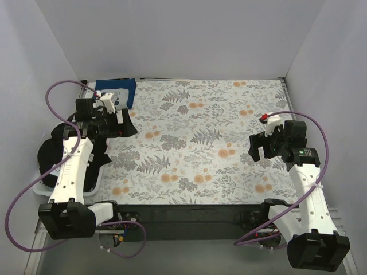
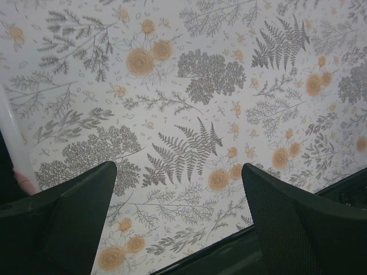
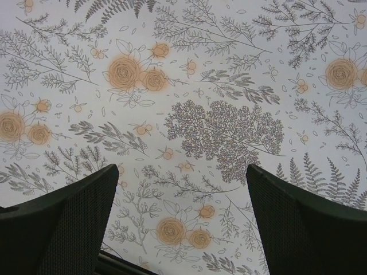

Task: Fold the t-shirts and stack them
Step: Grab the tshirt from the pile

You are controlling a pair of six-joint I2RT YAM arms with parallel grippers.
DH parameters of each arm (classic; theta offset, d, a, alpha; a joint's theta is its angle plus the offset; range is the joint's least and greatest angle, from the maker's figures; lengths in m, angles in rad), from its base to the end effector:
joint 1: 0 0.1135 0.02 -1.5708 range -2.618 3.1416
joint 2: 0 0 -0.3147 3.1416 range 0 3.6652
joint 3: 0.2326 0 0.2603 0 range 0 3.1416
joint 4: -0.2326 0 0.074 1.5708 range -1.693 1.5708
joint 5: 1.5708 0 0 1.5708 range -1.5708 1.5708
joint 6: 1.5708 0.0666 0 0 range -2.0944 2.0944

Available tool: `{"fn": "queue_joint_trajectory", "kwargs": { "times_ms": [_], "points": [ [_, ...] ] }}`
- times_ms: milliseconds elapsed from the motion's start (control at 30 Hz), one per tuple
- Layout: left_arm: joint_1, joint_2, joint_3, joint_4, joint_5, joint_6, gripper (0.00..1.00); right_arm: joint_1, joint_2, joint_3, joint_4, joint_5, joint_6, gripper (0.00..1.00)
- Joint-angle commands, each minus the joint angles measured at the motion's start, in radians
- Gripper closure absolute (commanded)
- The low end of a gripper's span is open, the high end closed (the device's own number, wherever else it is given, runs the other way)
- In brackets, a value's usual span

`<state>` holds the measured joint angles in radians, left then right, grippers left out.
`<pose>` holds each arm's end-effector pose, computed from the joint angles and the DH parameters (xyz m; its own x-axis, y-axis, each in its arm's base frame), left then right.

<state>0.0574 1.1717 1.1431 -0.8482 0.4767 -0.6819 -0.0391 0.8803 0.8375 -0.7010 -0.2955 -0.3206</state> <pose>0.2392 -0.0169 0.3538 -0.7484 -0.6039 -0.2743 -0.2958 0.6740 -0.6770 0.1772 0.0125 0.3120 -0.5864 -0.2788 -0.7605 -0.3809 0.9235 -0.0448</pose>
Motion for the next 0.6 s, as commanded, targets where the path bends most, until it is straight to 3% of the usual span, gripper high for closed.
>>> {"fn": "queue_joint_trajectory", "kwargs": {
  "times_ms": [0, 167, 300, 400, 567],
  "points": [
    [0.013, 0.022, 0.196, -0.043, -0.007, 0.007, 0.09, -0.002, -0.003, 0.040, 0.018, -0.066, -0.020, 0.02],
    [0.094, 0.144, 0.435, -0.179, -0.140, 0.080, 0.09, -0.002, 0.014, 0.045, 0.021, -0.097, -0.014, 0.02],
    [0.276, 0.219, 0.553, -0.294, -0.168, 0.186, 0.09, -0.002, 0.000, 0.037, 0.017, -0.143, -0.032, 0.02],
    [0.433, 0.236, 0.546, -0.354, -0.165, 0.270, 0.10, -0.002, -0.001, 0.026, 0.017, -0.162, -0.049, 0.02],
    [0.610, 0.227, 0.378, -0.423, -0.130, 0.507, 0.12, -0.002, 0.017, 0.020, 0.006, -0.162, -0.075, 0.02]
  ]
}}
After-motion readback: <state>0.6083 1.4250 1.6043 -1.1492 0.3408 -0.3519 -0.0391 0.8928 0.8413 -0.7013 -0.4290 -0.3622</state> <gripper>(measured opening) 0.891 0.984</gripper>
